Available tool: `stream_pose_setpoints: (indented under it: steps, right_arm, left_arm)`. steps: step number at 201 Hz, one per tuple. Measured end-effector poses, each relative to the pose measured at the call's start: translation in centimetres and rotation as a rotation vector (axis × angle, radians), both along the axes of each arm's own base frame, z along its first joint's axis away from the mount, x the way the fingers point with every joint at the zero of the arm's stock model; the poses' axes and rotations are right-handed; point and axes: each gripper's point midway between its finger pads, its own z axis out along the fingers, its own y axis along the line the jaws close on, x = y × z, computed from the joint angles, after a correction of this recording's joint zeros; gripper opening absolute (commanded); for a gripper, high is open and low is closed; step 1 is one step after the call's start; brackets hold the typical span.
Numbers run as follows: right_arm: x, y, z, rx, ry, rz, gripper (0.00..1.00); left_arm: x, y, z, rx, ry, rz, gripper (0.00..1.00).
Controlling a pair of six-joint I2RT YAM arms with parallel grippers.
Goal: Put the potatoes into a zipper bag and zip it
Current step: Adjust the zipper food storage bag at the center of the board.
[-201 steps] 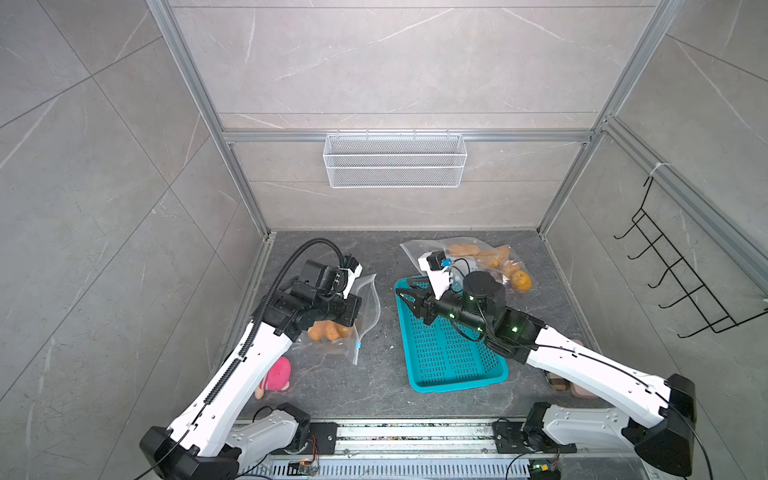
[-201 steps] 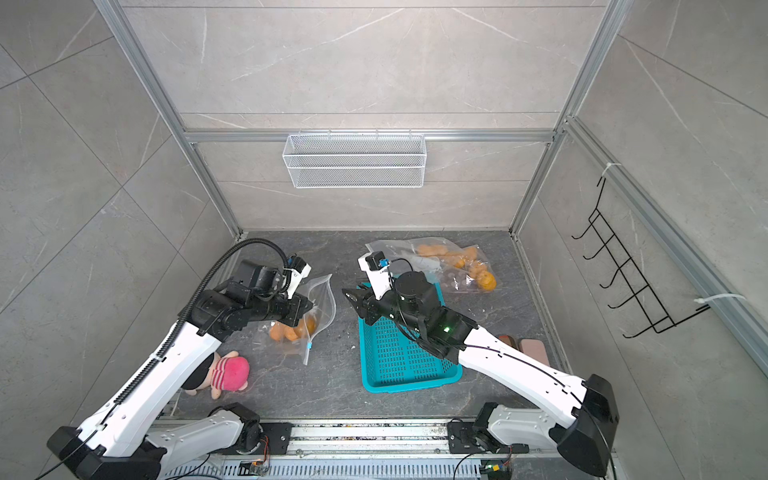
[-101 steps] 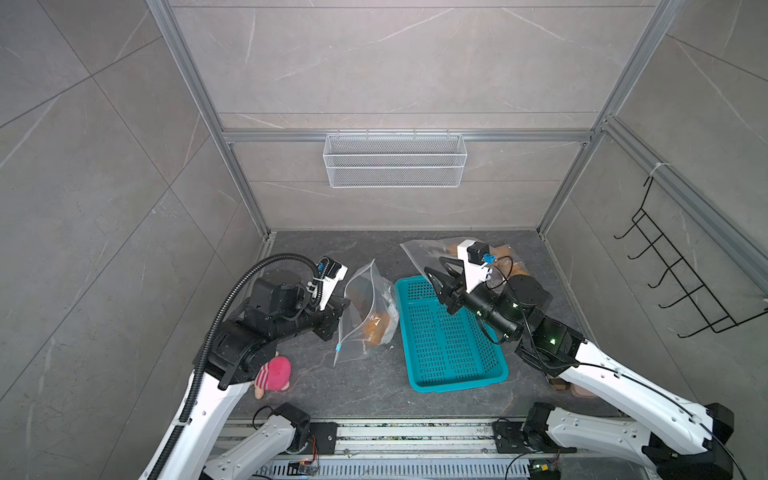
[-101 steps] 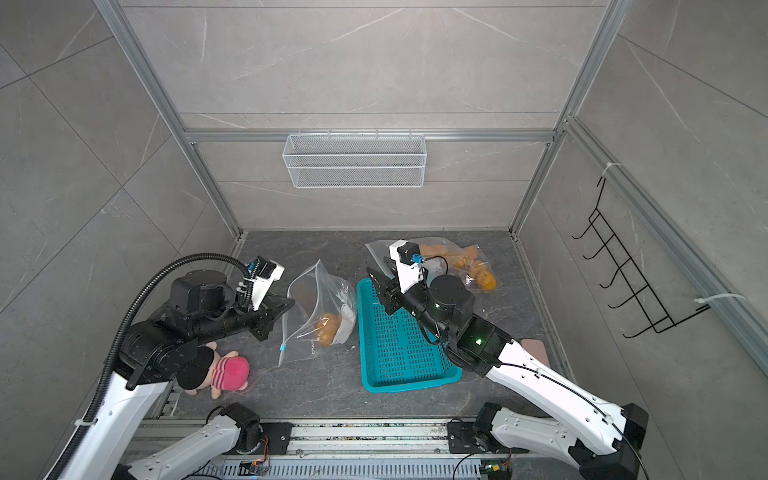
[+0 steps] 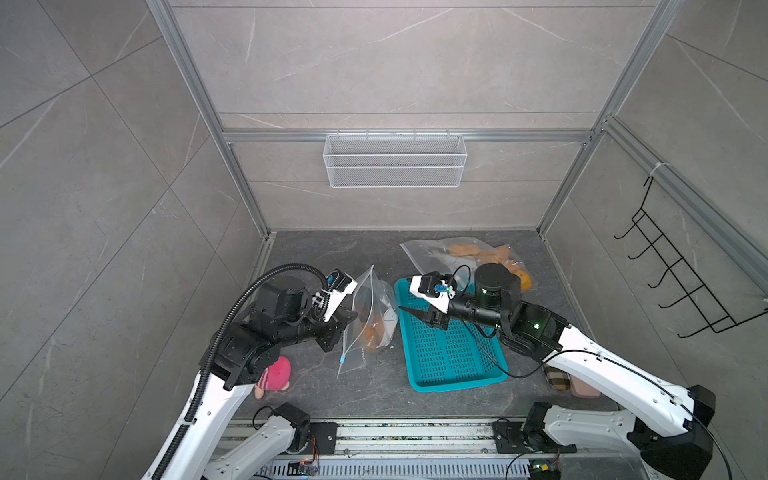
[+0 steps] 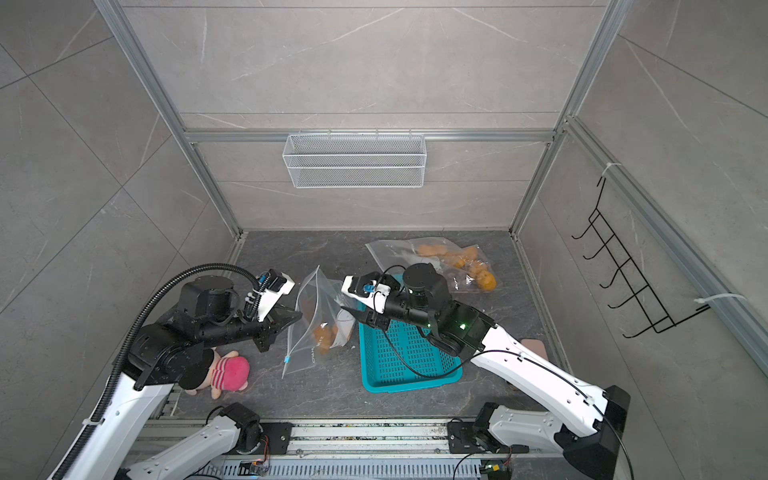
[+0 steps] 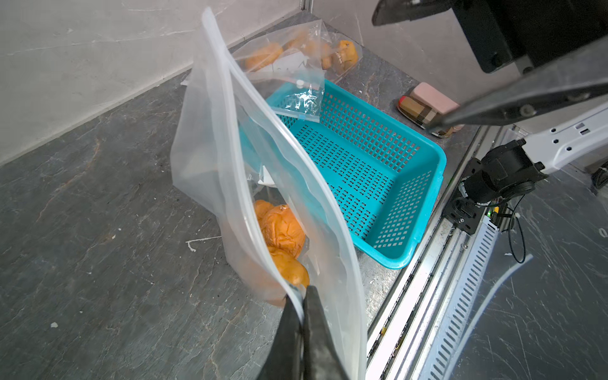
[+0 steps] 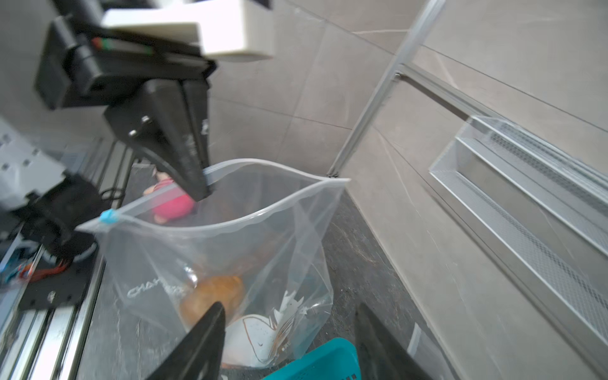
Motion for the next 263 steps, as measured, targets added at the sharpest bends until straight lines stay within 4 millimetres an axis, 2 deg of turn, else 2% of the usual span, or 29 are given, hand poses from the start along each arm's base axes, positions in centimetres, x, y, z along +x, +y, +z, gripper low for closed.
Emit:
stream_pose_setpoints:
  steps: [36, 68, 101, 123, 141, 158, 190, 210, 234, 263]
  right_arm:
    - [0.3, 1.2, -0.4, -0.136, -0.136, 0.146, 0.63]
    - [2.7, 1.8, 2.0, -0.184, -0.206, 0.227, 0.64]
    - [3.5, 2.1, 2.6, -0.221, -0.223, 0.328, 0.65]
    - [3.7, 2.6, 1.7, -0.267, -0.199, 0.397, 0.65]
    - [3.6, 2.9, 0.1, -0.312, -0.160, 0.451, 0.65]
    - [3.1, 2.7, -1.6, -0.348, -0.111, 0.492, 0.65]
    - [2.4, 2.1, -3.6, -0.383, -0.067, 0.523, 0.62]
    - [2.3, 2.0, -4.4, -0.393, -0.050, 0.531, 0.55]
    - [2.3, 2.0, -4.4, -0.388, -0.053, 0.537, 0.42]
    - [2.2, 2.1, -4.3, -0.380, -0.044, 0.539, 0.19]
  left_arm:
    - [-0.8, -0.3, -0.5, -0.004, 0.011, -0.046, 0.00]
    - [-1.5, -0.6, -0.4, -0.012, 0.013, -0.087, 0.00]
    - [-1.6, -0.8, -1.1, 0.006, 0.035, -0.113, 0.00]
    - [-1.3, -1.0, -1.6, 0.021, 0.054, -0.118, 0.00]
    - [-1.2, -1.0, -1.8, 0.026, 0.064, -0.119, 0.00]
    - [-1.2, -1.0, -1.8, 0.027, 0.063, -0.120, 0.00]
    - [-1.1, -1.1, -1.9, 0.029, 0.062, -0.123, 0.00]
    - [-1.1, -1.1, -1.9, 0.031, 0.064, -0.123, 0.00]
    - [-1.0, -1.1, -2.0, 0.032, 0.067, -0.122, 0.00]
    - [-1.0, -1.1, -2.1, 0.033, 0.069, -0.122, 0.00]
